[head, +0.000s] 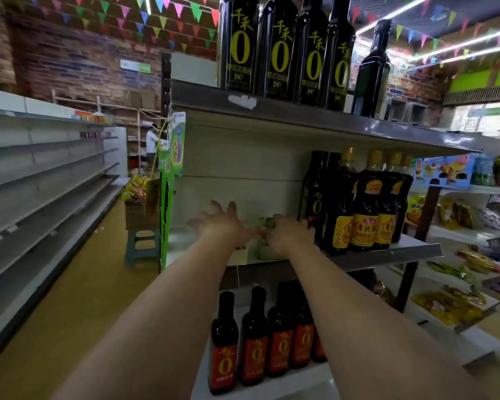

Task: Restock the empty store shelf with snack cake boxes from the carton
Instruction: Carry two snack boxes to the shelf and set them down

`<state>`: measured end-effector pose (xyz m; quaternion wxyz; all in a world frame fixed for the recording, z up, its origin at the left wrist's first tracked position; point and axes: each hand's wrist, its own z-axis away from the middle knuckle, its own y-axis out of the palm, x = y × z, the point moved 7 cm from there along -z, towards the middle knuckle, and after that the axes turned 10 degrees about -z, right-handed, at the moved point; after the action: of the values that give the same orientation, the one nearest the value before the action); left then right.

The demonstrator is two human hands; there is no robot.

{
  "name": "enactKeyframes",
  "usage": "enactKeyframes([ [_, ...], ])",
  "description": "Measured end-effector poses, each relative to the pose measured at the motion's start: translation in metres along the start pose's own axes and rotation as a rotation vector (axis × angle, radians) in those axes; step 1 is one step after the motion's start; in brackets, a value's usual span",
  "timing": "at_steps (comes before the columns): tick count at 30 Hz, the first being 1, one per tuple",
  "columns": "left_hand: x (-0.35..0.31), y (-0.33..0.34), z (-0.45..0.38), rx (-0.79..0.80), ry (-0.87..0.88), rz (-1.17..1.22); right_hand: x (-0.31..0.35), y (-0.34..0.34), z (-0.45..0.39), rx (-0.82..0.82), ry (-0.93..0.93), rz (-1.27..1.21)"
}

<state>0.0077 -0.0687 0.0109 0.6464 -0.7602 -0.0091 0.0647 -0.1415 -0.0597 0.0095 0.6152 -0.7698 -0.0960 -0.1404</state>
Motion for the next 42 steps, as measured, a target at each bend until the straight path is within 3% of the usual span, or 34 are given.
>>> enactKeyframes([
  [6,-0.003,0.026,-0.006,0.225,0.013,-0.069,-0.01,0.022,-0.011,0.063,0.076,0.011],
  [16,-0.005,0.015,0.008,0.158,-0.032,-0.163,-0.012,0.033,-0.021,-0.02,0.078,-0.132],
  [26,-0.007,0.01,0.019,0.038,0.018,-0.163,-0.004,0.021,-0.012,-0.129,-0.046,-0.139],
  [34,-0.019,-0.026,0.058,-0.097,-0.041,-0.173,-0.009,-0.023,0.033,-0.272,-0.117,-0.158],
  [42,-0.031,-0.026,0.152,-0.11,-0.112,-0.167,-0.041,-0.037,0.115,-0.264,-0.167,-0.191],
])
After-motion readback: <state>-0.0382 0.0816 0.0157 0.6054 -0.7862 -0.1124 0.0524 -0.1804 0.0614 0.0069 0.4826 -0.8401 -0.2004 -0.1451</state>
